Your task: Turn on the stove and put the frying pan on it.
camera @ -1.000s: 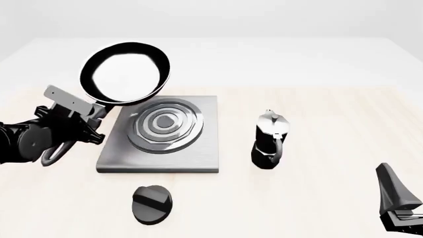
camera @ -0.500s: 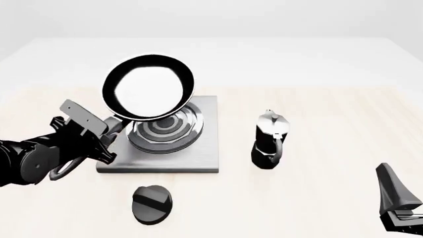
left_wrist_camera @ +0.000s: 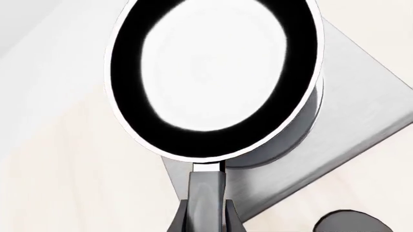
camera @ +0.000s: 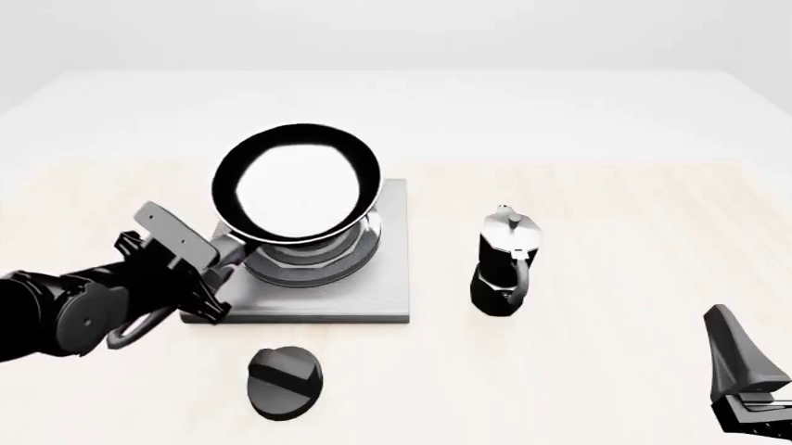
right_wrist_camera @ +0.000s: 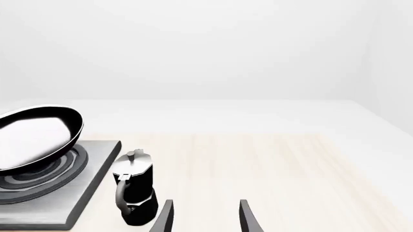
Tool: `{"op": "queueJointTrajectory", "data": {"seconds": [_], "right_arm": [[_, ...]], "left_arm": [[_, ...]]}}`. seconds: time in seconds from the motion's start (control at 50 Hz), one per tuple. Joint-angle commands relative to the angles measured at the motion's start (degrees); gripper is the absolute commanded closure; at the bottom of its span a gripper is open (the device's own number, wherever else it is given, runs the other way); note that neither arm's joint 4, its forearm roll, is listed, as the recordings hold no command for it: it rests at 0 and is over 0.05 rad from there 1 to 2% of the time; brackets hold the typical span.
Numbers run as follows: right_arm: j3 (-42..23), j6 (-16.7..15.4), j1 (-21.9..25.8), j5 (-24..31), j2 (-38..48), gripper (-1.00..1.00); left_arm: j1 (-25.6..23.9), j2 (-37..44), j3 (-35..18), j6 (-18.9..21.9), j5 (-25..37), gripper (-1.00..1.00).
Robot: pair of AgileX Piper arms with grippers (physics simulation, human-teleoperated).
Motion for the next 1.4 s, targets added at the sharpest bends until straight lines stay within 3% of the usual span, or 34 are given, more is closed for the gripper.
{"op": "queueJointTrajectory", "data": {"seconds": [0.02, 1.4], "right_arm": [[0.0, 0.0, 0.0, 0.0, 0.0, -1.0], [0.0, 0.0, 0.0, 0.0, 0.0, -1.0]], "left_arm": [[-0.7, 0.5, -0.8, 0.0, -1.0, 1.0], [-1.4, 6.8, 0.3, -0.6, -4.3, 1.0]]}}
